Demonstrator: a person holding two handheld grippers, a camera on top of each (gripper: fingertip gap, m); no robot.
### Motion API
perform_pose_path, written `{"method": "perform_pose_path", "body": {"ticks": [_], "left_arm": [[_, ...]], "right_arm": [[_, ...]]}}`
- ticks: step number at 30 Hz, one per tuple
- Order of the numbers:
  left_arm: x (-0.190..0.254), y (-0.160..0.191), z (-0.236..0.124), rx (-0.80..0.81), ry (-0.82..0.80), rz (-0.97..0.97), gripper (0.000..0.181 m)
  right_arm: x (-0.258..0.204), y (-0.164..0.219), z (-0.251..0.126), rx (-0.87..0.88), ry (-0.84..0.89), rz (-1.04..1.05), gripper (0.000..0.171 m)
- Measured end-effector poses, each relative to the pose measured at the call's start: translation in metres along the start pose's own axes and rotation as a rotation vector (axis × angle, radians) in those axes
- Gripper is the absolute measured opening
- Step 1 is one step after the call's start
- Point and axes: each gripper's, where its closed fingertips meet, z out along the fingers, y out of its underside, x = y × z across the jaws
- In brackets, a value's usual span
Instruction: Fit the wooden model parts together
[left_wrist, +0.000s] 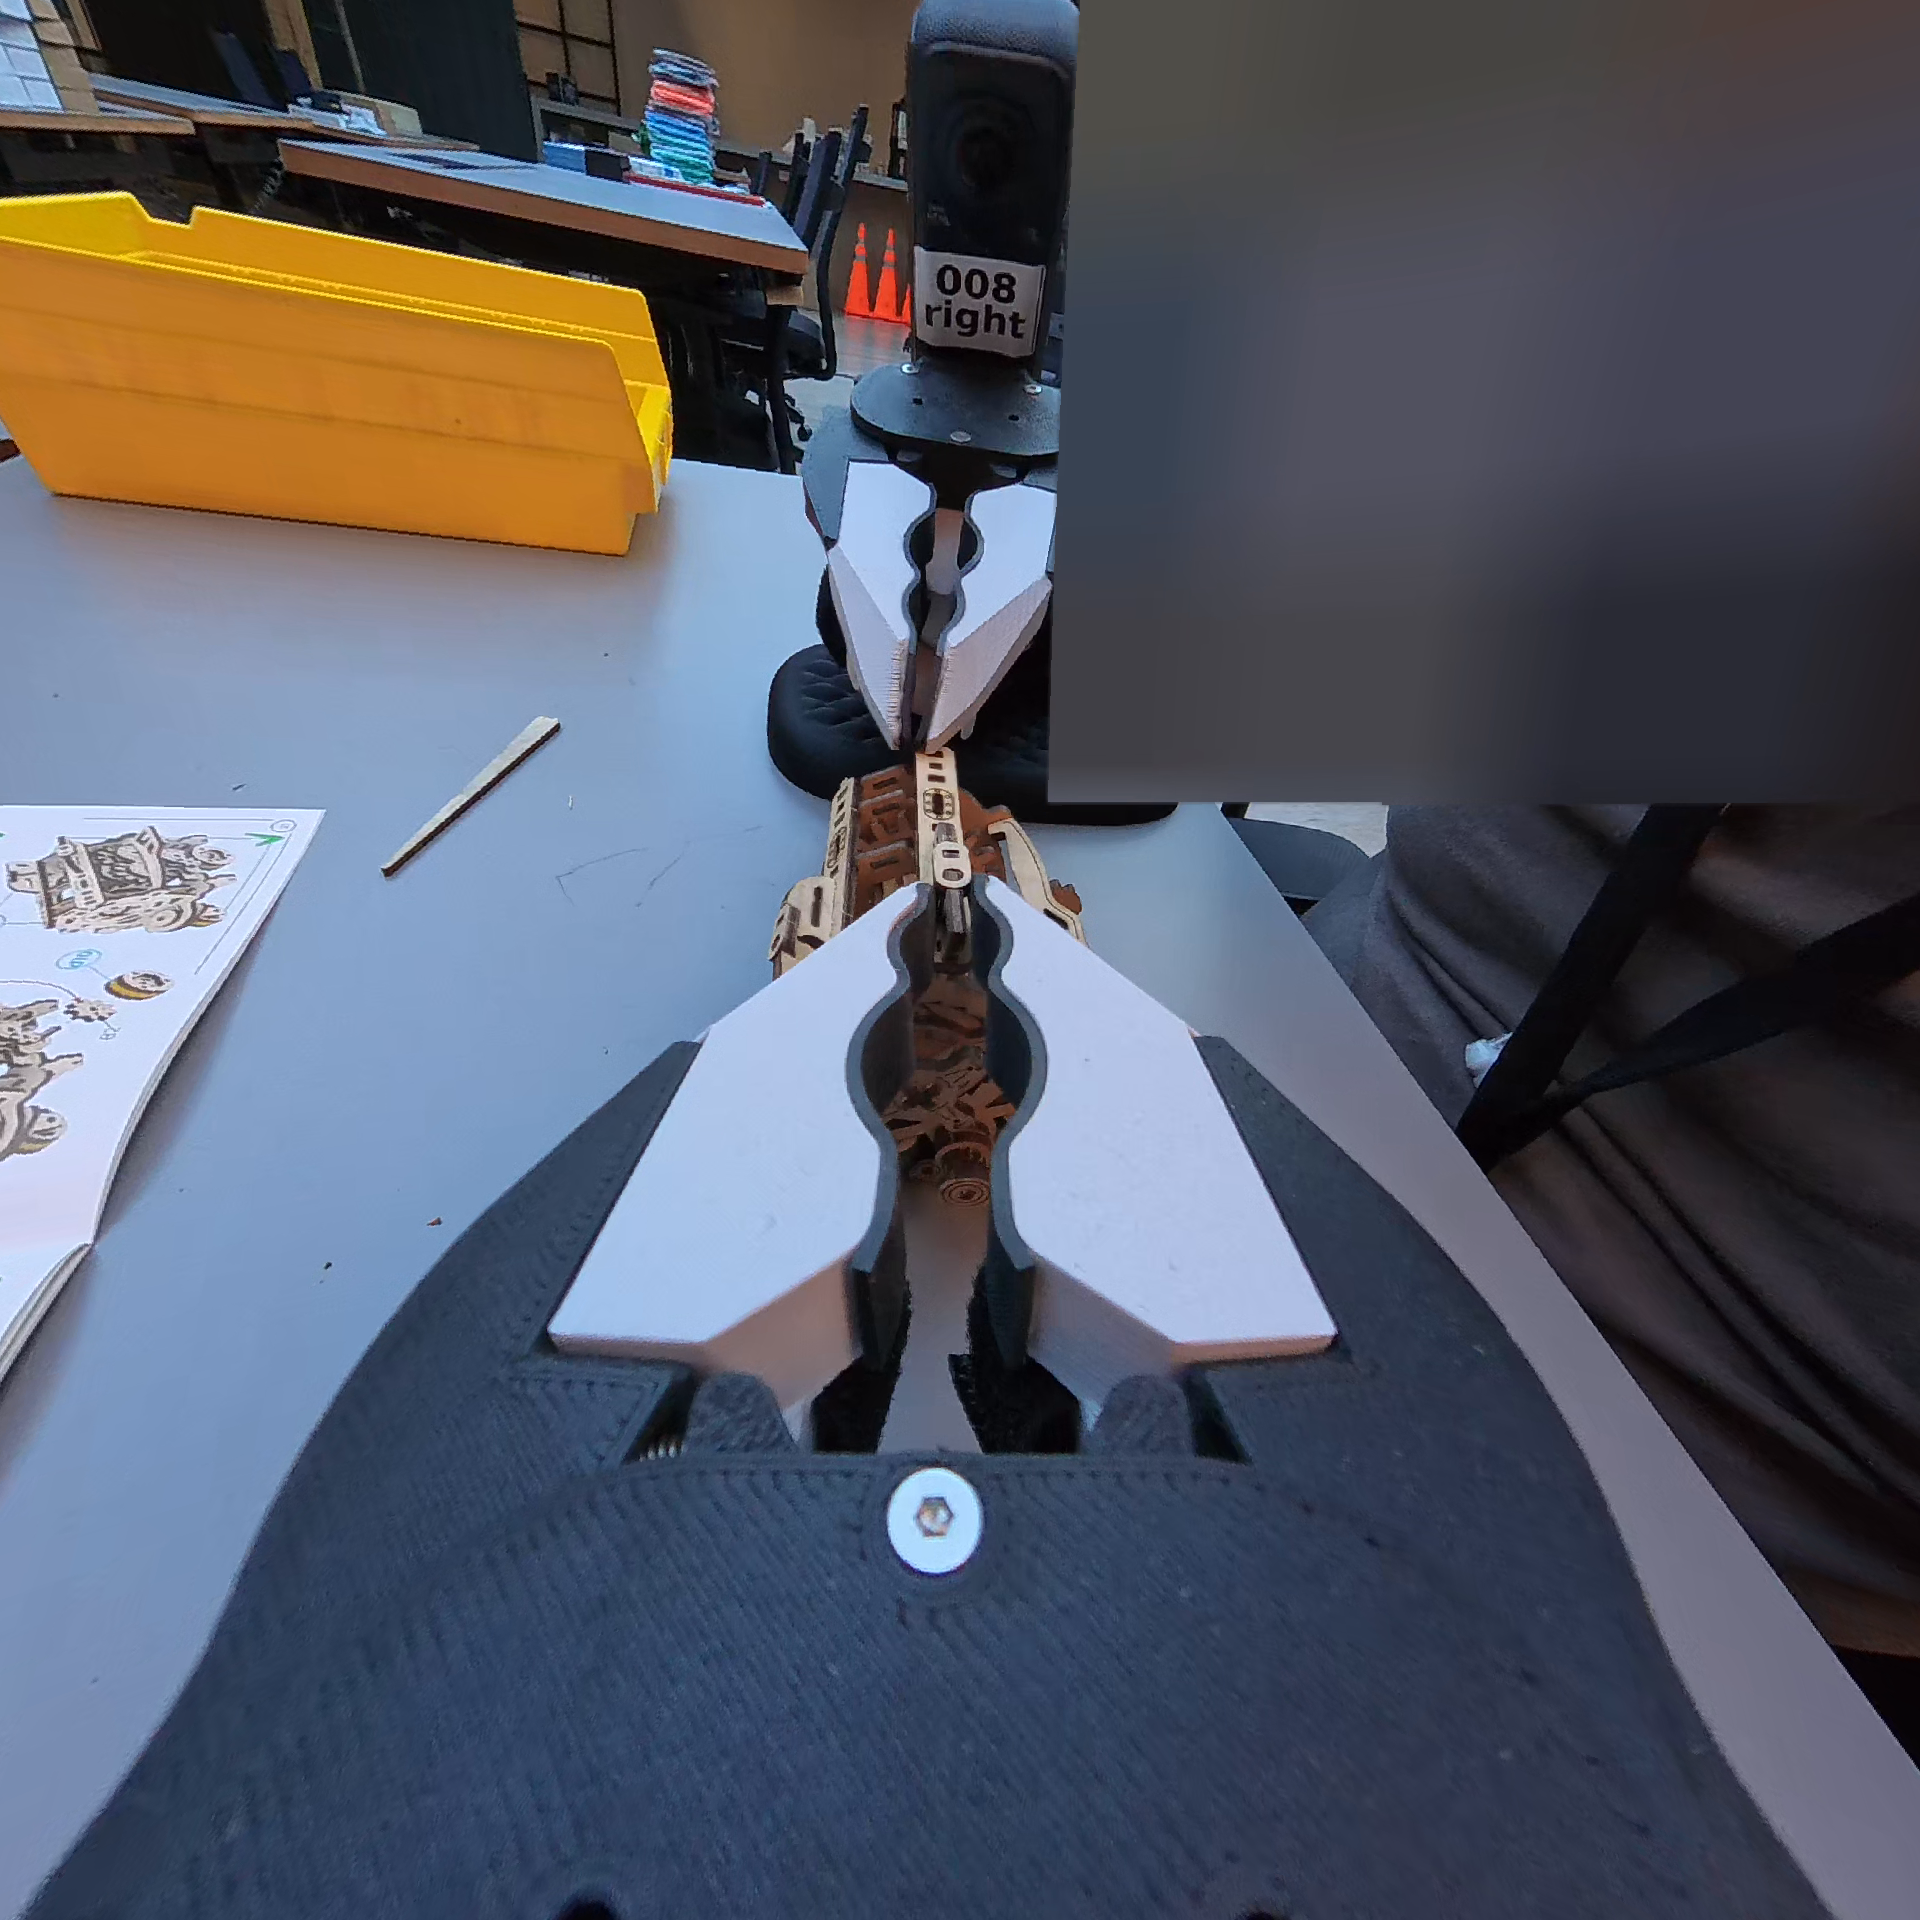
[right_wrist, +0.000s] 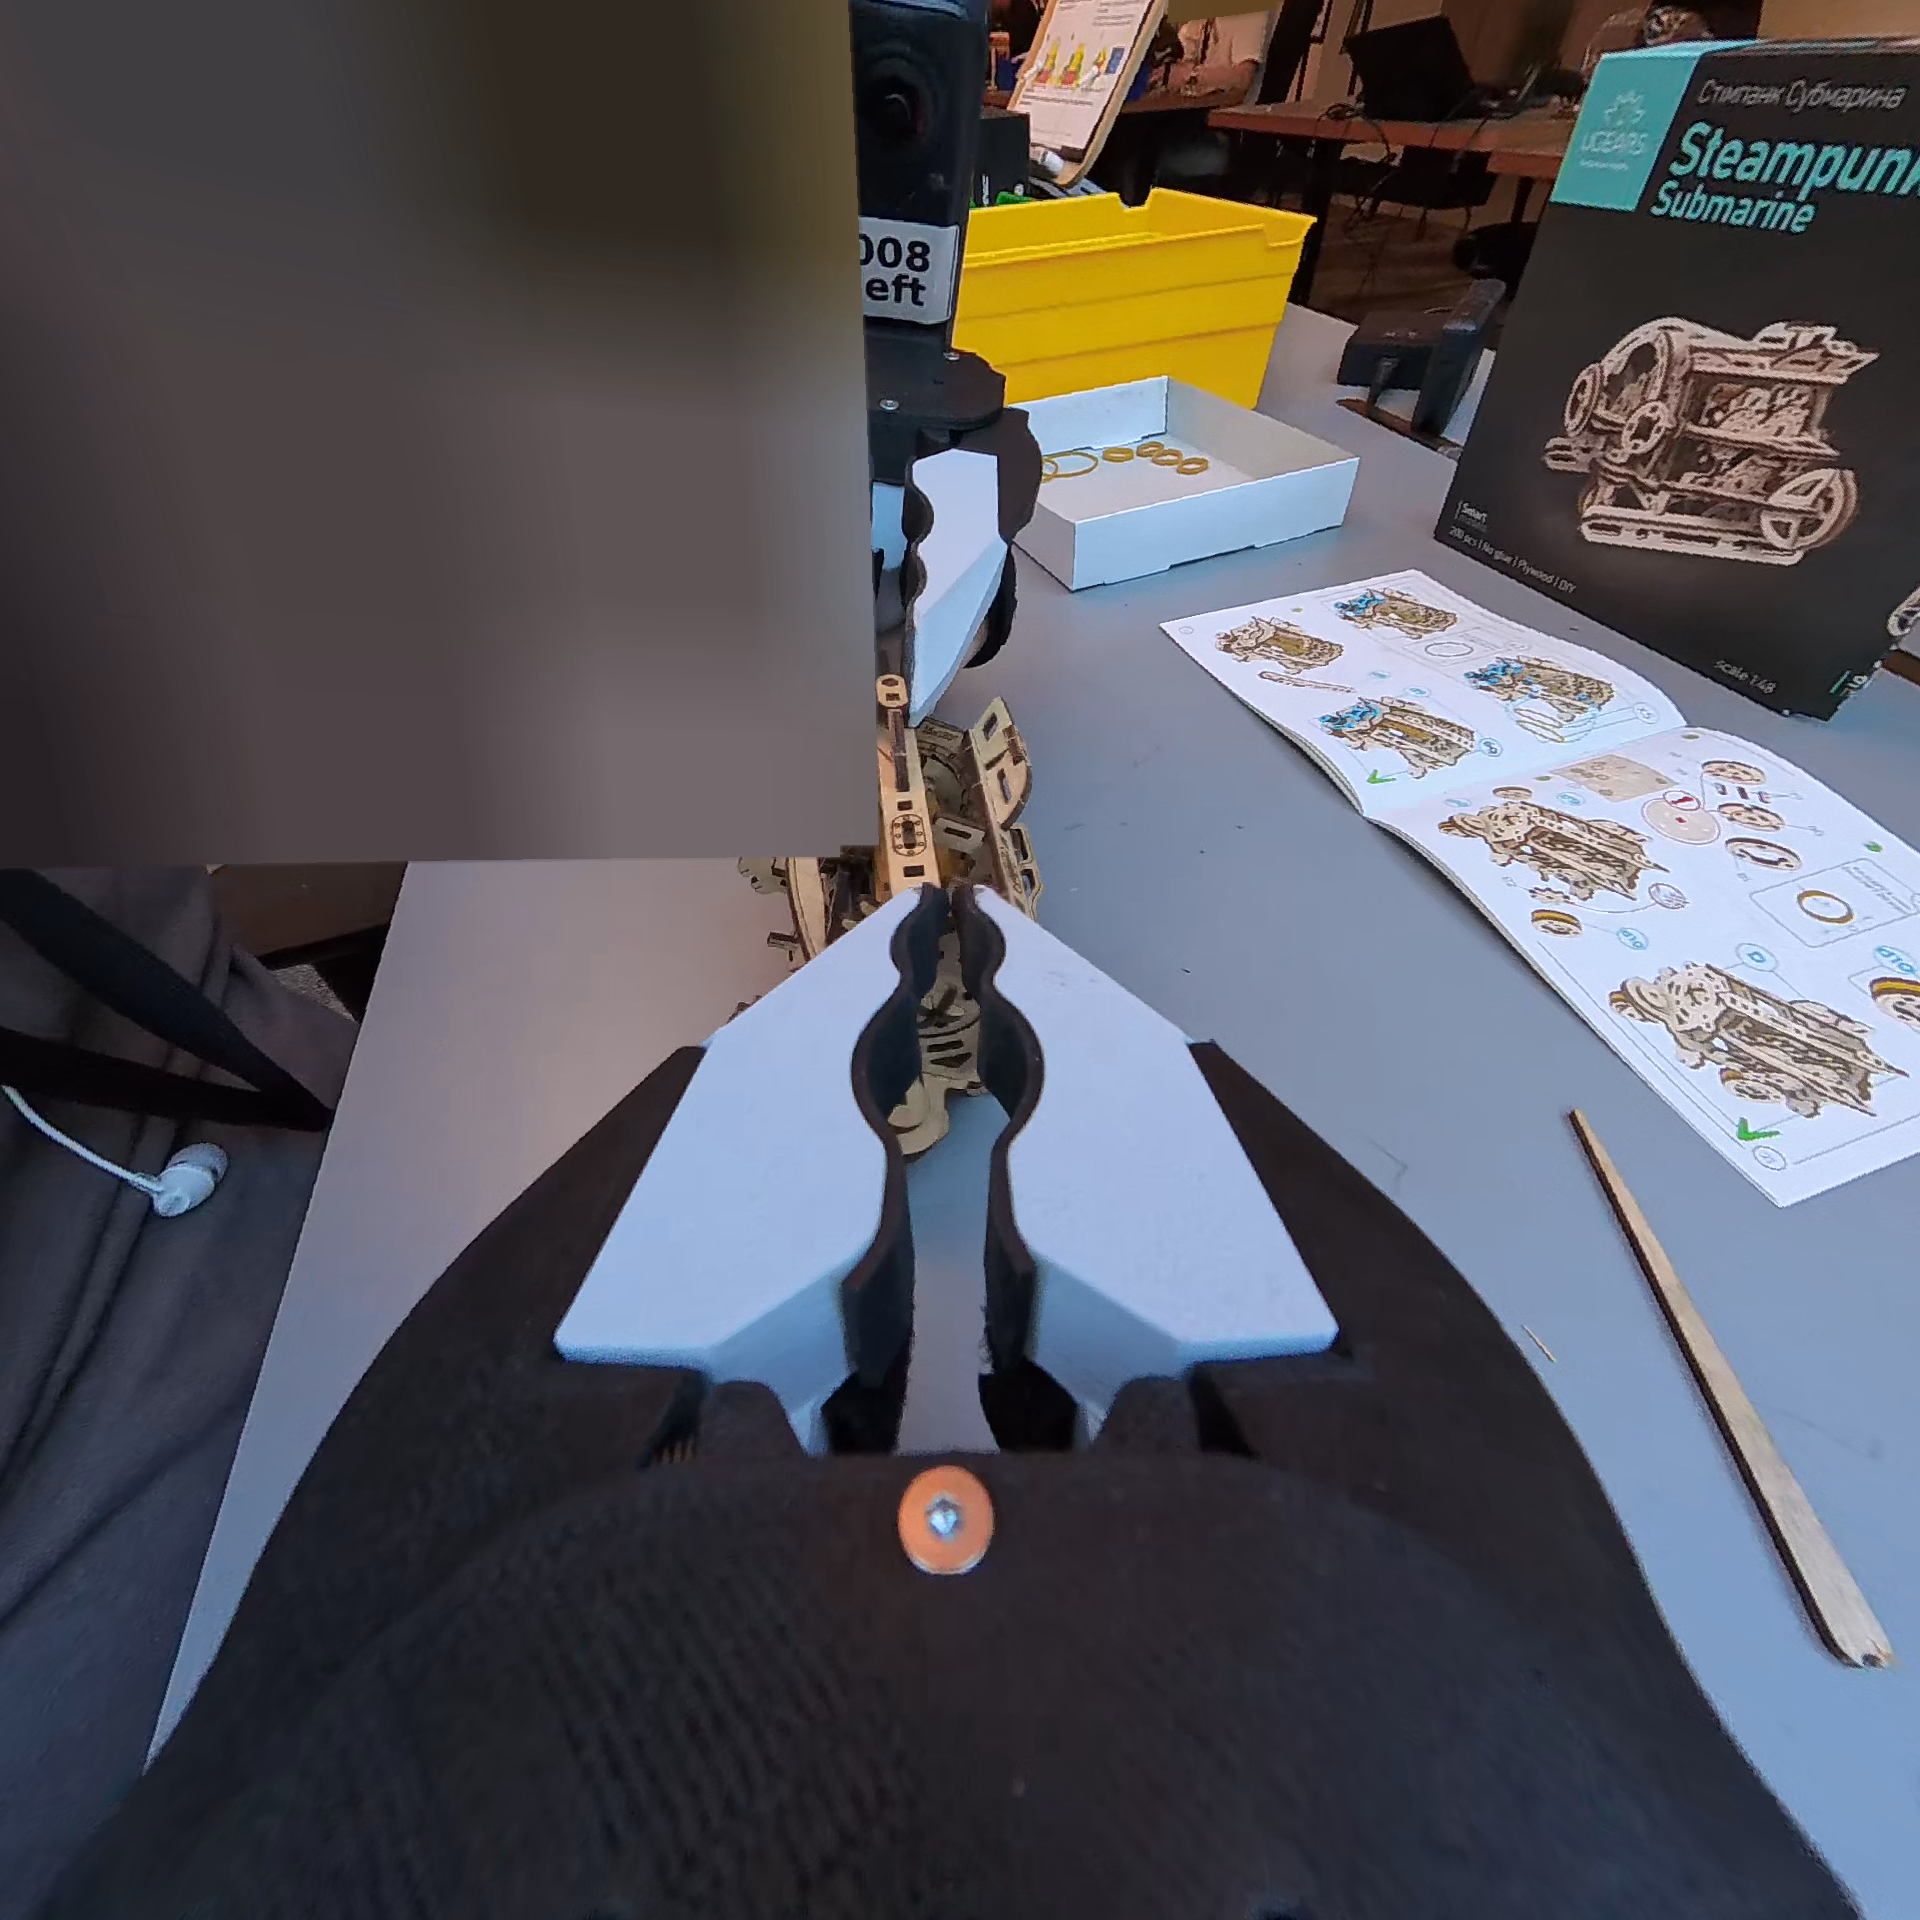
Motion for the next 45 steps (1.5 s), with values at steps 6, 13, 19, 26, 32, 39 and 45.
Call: {"method": "perform_pose_path", "body": {"ticks": [6,13,19,26,32,39,45], "left_arm": [[0.000,-0.001,-0.001,0.006,-0.001,-0.003,0.003],[0.002,0.000,0.000,0.004,0.011,-0.006,0.003],[0.002,0.000,0.001,-0.001,-0.006,0.020,0.003],[0.000,0.000,0.001,-0.010,-0.017,0.030,0.004],[-0.001,0.000,0.001,-0.010,-0.033,0.037,0.004],[-0.005,-0.016,-0.004,0.072,-0.066,0.025,0.026],[-0.003,-0.025,0.010,-0.032,-0.121,0.145,0.027]], "right_arm": [[-0.004,0.001,-0.001,-0.002,-0.027,-0.006,0.000],[-0.006,0.001,-0.002,-0.001,-0.040,-0.017,0.000],[-0.006,0.002,-0.002,-0.010,-0.024,-0.058,0.000],[-0.007,0.003,-0.003,-0.021,-0.007,-0.109,0.000],[-0.008,0.003,-0.003,-0.023,-0.003,-0.129,0.000],[-0.008,0.003,-0.003,-0.024,-0.001,-0.131,0.000],[-0.008,0.003,-0.002,-0.028,0.003,-0.140,0.000]]}}
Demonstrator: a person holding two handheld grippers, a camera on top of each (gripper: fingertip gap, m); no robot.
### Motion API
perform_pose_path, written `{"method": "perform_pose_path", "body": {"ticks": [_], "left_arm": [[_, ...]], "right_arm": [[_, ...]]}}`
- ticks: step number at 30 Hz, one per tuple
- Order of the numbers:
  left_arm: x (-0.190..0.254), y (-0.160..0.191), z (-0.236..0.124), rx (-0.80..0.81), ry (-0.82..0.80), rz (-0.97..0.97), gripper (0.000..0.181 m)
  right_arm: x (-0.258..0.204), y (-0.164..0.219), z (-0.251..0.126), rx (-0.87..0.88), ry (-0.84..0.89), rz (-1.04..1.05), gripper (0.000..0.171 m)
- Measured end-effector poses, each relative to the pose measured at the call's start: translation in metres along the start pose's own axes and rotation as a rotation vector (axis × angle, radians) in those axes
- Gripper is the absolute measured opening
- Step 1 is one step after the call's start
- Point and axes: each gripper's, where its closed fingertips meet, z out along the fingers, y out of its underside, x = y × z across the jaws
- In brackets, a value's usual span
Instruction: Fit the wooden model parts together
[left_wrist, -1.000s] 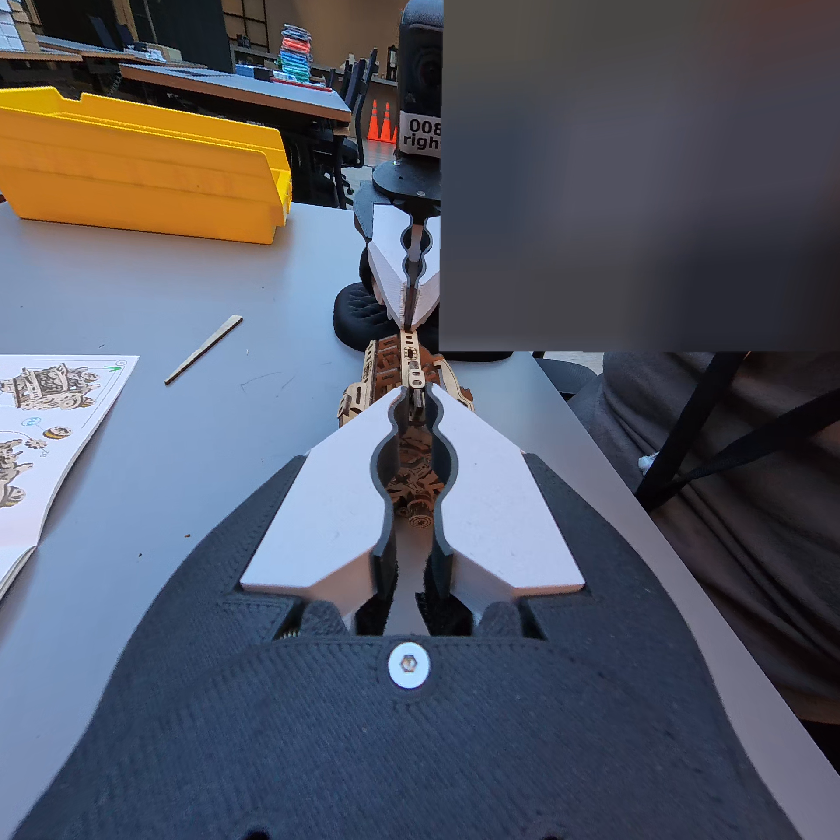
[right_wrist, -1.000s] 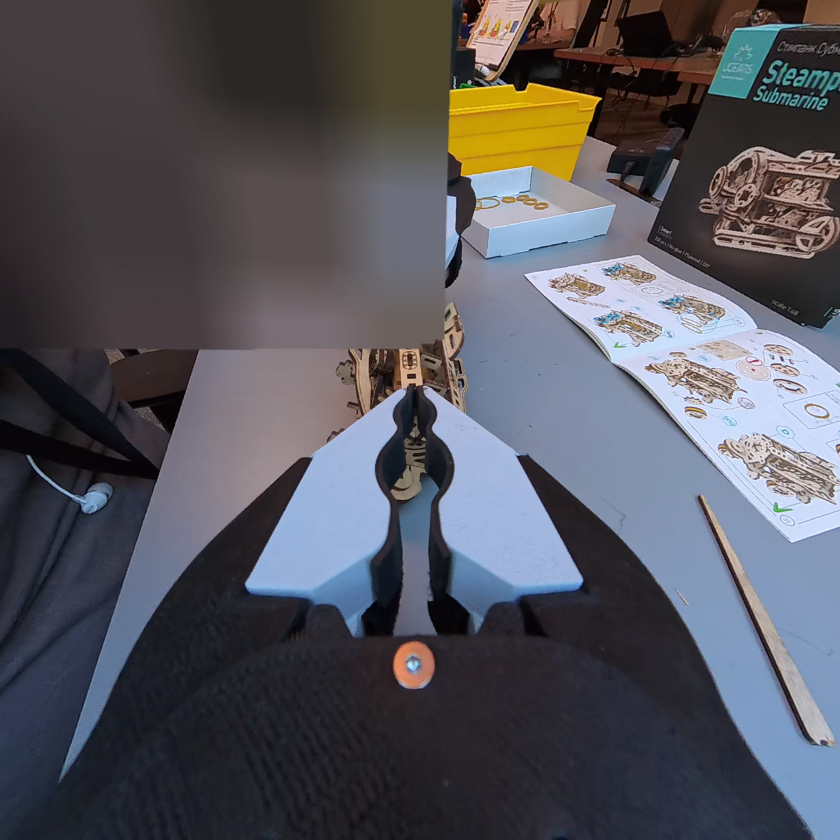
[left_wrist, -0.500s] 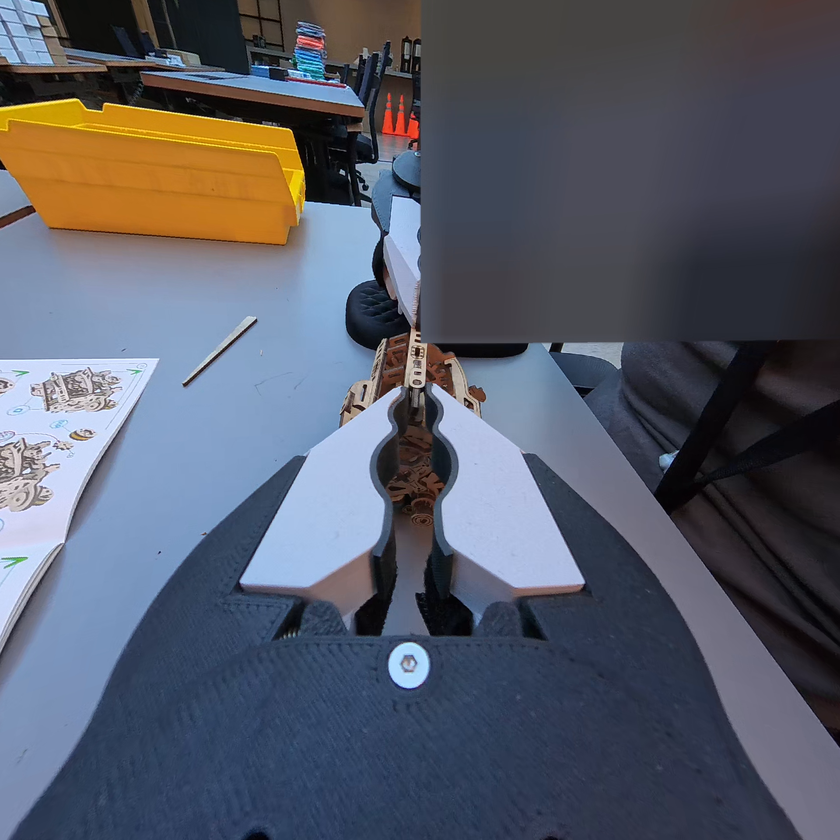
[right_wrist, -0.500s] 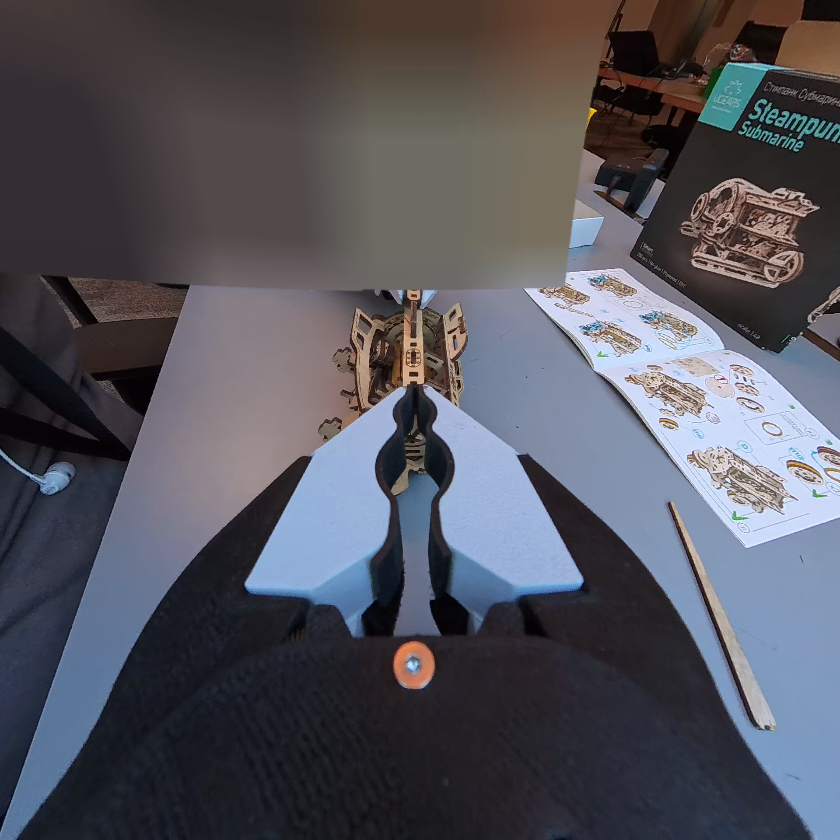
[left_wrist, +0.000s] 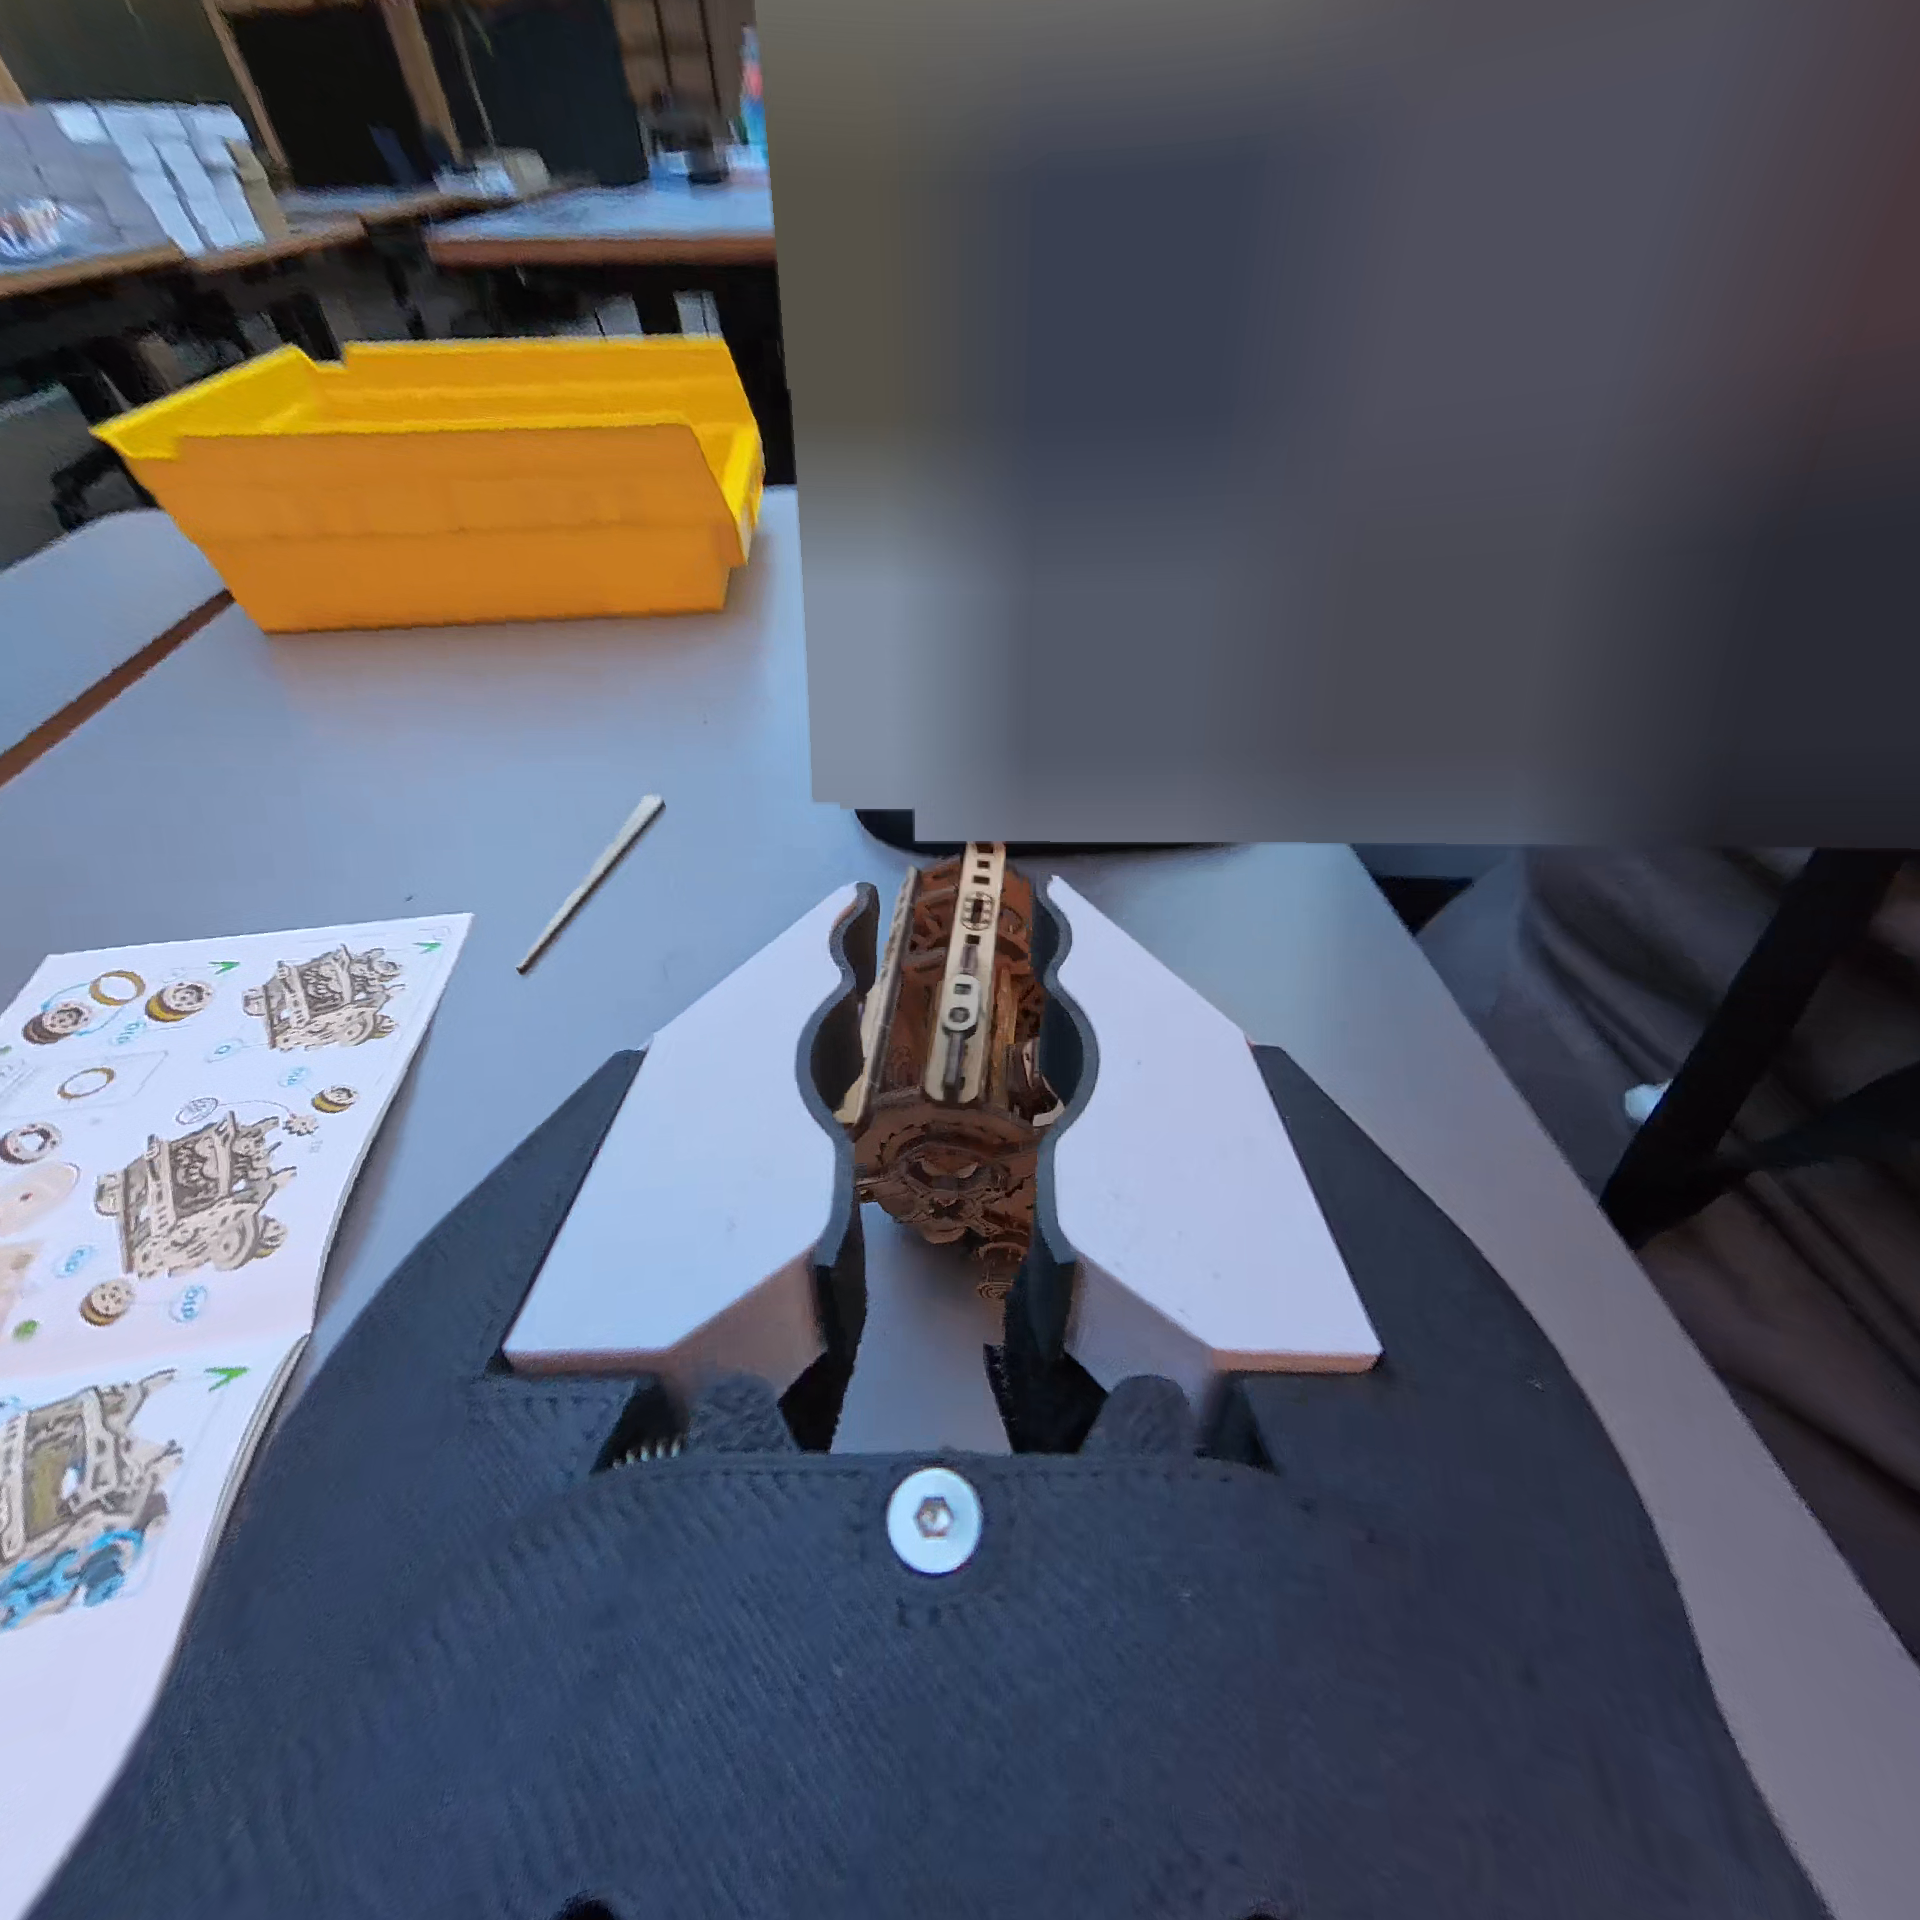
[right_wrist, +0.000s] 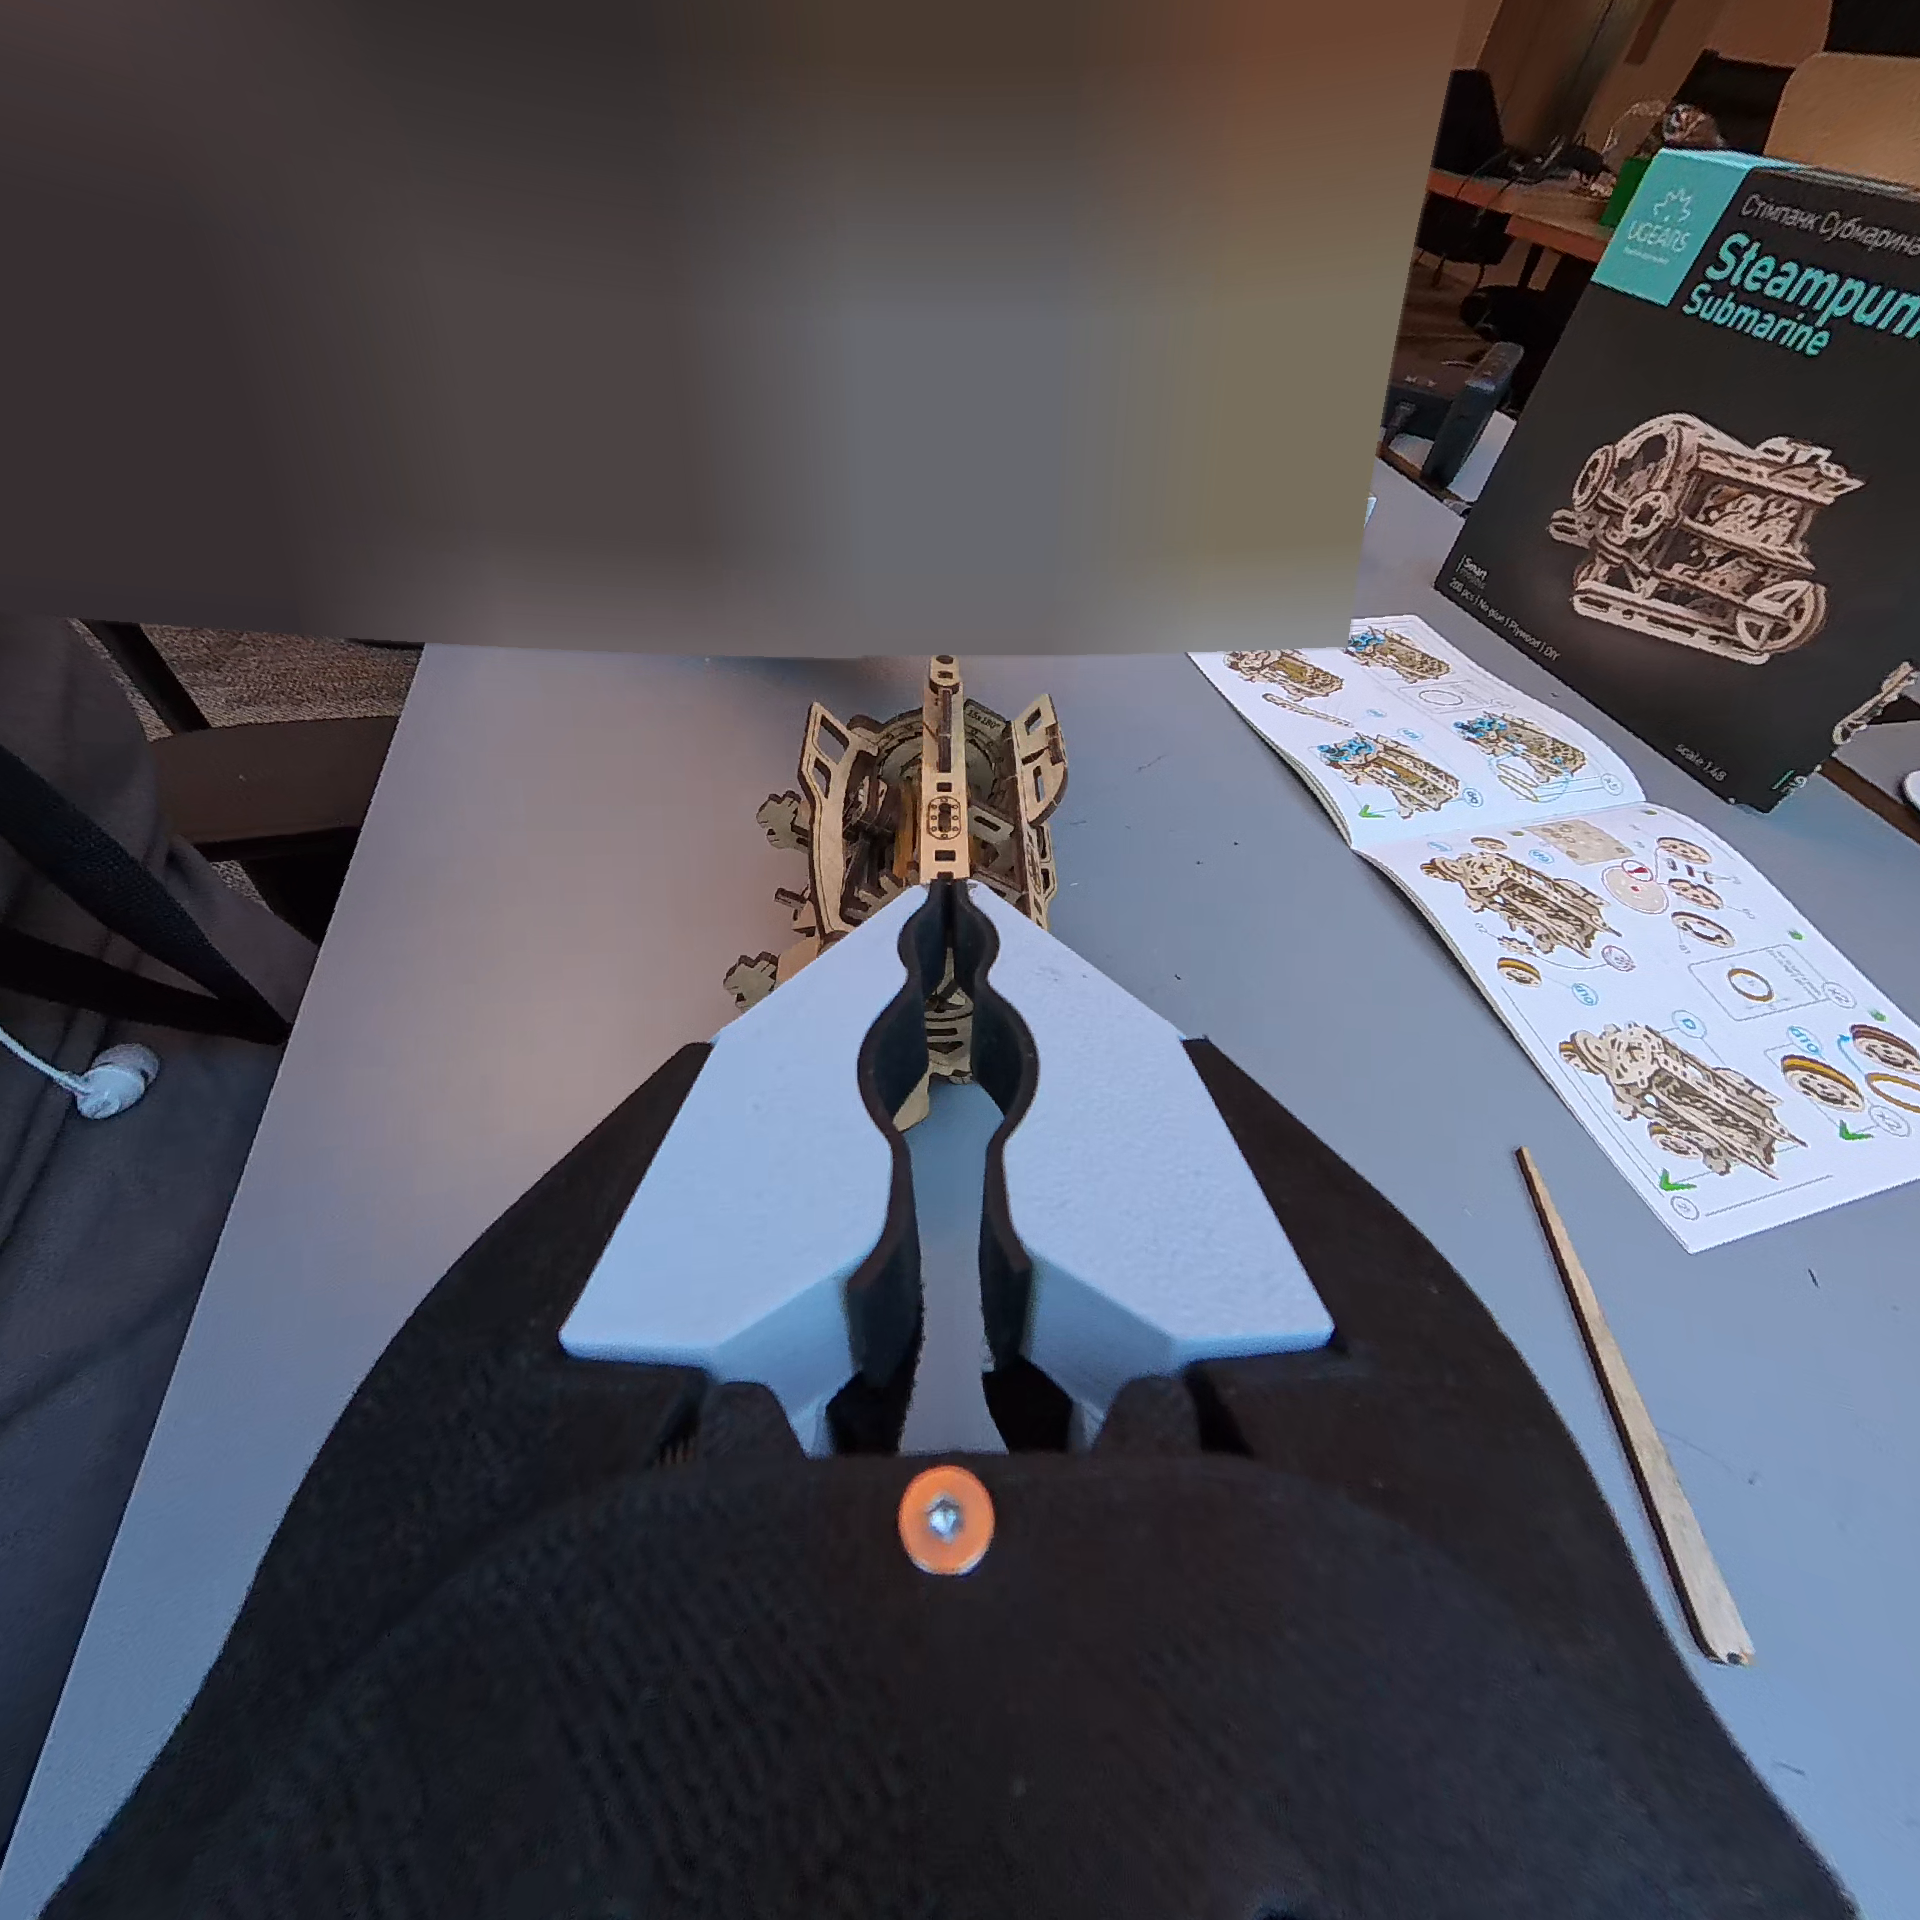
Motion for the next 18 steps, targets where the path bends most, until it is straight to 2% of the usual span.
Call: {"method": "perform_pose_path", "body": {"ticks": [3,8,14,18], "left_arm": [[0.002,0.011,0.016,-0.126,0.001,0.048,0.026],[0.006,0.023,0.028,-0.201,0.027,0.076,0.017],[0.006,0.021,0.027,-0.177,0.038,0.063,0.003],[0.005,0.022,0.026,-0.171,0.039,0.061,0.006]], "right_arm": [[0.000,0.000,0.000,0.001,0.002,-0.001,0.000],[0.000,0.000,0.000,0.001,0.000,0.000,0.000],[0.000,0.000,0.000,0.002,-0.004,0.002,0.000],[0.000,0.000,0.000,0.002,-0.006,0.001,0.000]]}}
